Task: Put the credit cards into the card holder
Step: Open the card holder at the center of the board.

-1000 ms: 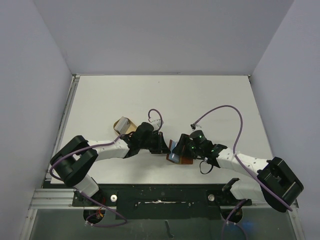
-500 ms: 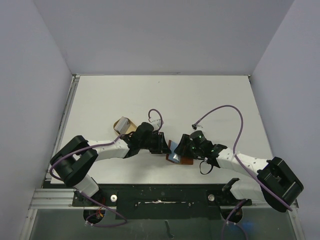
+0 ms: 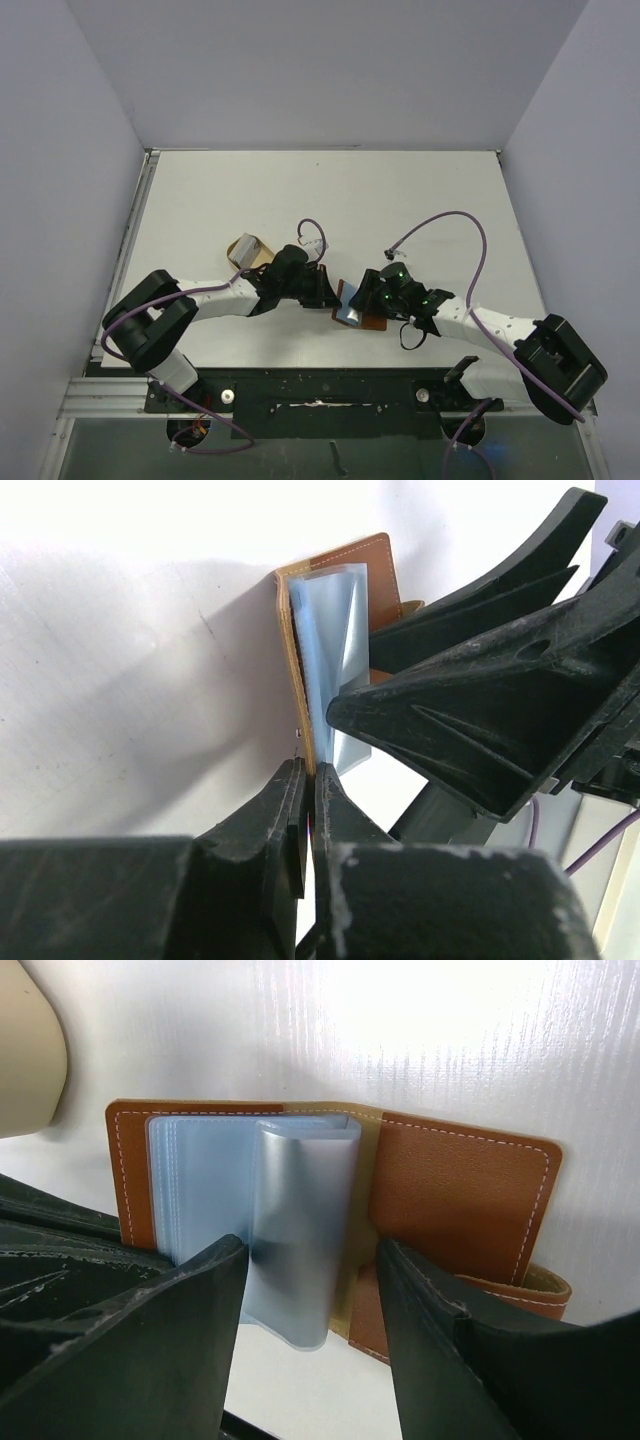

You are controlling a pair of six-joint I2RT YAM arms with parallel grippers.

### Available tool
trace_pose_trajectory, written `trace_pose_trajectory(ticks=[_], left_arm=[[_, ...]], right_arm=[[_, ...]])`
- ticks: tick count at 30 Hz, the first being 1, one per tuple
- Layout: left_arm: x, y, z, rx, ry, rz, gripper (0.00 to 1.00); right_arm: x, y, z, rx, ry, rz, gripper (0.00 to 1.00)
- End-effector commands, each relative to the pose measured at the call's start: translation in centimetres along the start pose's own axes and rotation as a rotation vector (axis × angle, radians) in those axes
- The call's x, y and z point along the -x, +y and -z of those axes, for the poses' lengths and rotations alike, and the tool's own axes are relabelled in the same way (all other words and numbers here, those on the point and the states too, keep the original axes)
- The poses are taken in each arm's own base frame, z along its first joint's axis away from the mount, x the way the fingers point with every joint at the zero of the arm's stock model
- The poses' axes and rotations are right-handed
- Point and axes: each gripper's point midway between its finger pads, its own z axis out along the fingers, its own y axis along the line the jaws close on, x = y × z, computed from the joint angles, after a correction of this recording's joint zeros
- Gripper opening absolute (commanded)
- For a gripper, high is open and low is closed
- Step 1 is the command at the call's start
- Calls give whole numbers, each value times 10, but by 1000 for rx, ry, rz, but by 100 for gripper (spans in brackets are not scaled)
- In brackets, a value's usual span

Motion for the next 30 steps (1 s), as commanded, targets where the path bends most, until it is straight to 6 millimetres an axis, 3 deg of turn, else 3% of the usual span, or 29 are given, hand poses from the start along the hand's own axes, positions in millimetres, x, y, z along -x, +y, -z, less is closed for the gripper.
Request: trace_pose_trajectory(ticks=[1,6,17,30], left_arm=[[18,-24,-1,-73,-45,-40,0],[18,-25,-1,-79,-45,-41,0],[18,-27,1,-87,-42,-41,0],[18,-28,3,-85,-45,-41,0]], right_arm=[[13,17,6,64,-55,11,56],[19,32,10,137,-75,6,62],[18,35,-2,126,-47,19,68],[1,-2,-11,-22,-2,28,65]])
